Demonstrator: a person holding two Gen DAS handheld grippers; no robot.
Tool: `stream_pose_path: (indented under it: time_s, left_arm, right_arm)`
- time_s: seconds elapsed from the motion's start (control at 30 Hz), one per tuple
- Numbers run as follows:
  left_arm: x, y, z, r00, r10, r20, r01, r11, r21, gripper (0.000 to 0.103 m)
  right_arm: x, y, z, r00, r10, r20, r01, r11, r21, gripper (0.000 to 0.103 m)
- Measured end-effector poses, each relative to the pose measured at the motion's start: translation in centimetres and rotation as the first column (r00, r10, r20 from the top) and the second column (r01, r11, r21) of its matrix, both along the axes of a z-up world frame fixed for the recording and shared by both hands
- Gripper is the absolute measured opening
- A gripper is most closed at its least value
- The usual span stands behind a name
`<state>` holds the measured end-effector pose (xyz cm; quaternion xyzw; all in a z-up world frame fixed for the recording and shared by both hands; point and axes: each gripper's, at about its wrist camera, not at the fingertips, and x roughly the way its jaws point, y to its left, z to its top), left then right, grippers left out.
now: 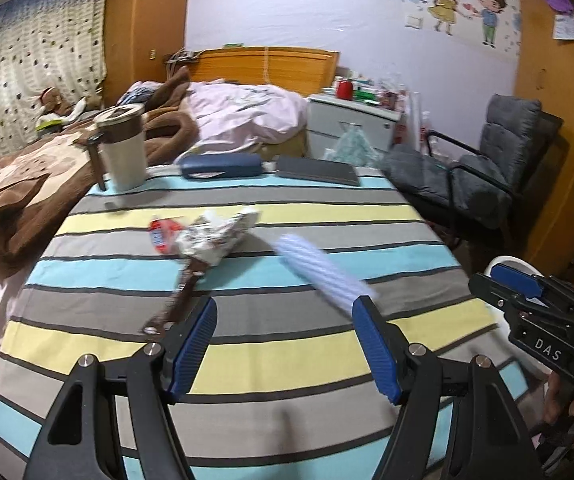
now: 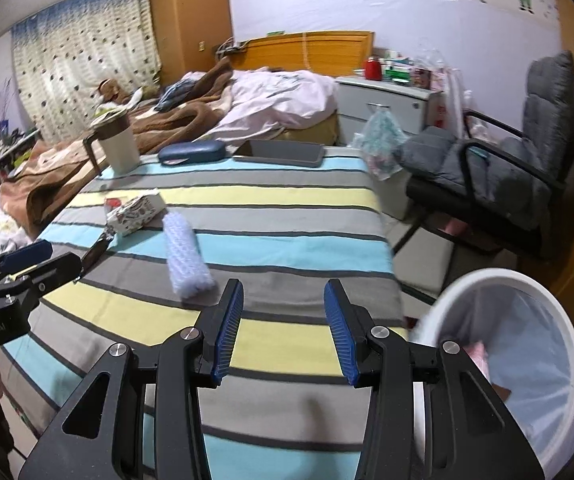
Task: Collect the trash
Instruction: 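Grasp the white foam net sleeve with the right tool while the left grasps the brown snack wrapper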
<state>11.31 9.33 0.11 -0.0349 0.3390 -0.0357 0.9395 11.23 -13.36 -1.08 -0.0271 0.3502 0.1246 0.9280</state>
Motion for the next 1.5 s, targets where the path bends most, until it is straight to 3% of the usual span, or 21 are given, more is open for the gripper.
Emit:
stream_pose_path:
  time_s: [0.4,0.47,0.57,1.0,1.33,1.5]
  left_arm:
    - [2.4,6.1,-2.3,0.994,0.082,-0.065,-0.081,0.996,0.029,0.072]
    - [3.0,6.8,-2.8,0.993,0.086,-0.081,-0.084,0.996,0.035,0.072]
    - [4.0,7.4,-3.7,0.99,0.079,-0.12,-0.076,0.996,0.037,0.072]
    - [6.5,7.7,-5.8,0.98,0.052,-0.193,-0.042,0.998,0.055,0.069]
    - [6.8,7.1,-6.1,0.978,0.022,-0.206,-0.011,0.999,0.051,0.038]
    - [6.6,6.6,-6.1,0.98,-0.003,-0.2,0.012,0.999,0.04,0.02]
  right_arm:
    - [2.8,4.3,-1.4,0.989,0.131,-0.064,-0.13,0.991,0.016,0.045]
    - [3.2,4.8,-1.6,0.986,0.146,-0.075,-0.145,0.989,0.019,0.049]
    - [3.9,5.4,-2.0,0.983,0.159,-0.09,-0.159,0.987,0.009,0.056]
    - [5.4,7.1,-3.2,0.964,0.212,-0.161,-0.22,0.975,-0.038,0.056]
    - [5.6,7.4,-3.4,0.962,0.215,-0.168,-0.225,0.974,-0.042,0.054]
    - [5.7,7.6,-3.7,0.96,0.215,-0.179,-0.225,0.974,-0.039,0.039]
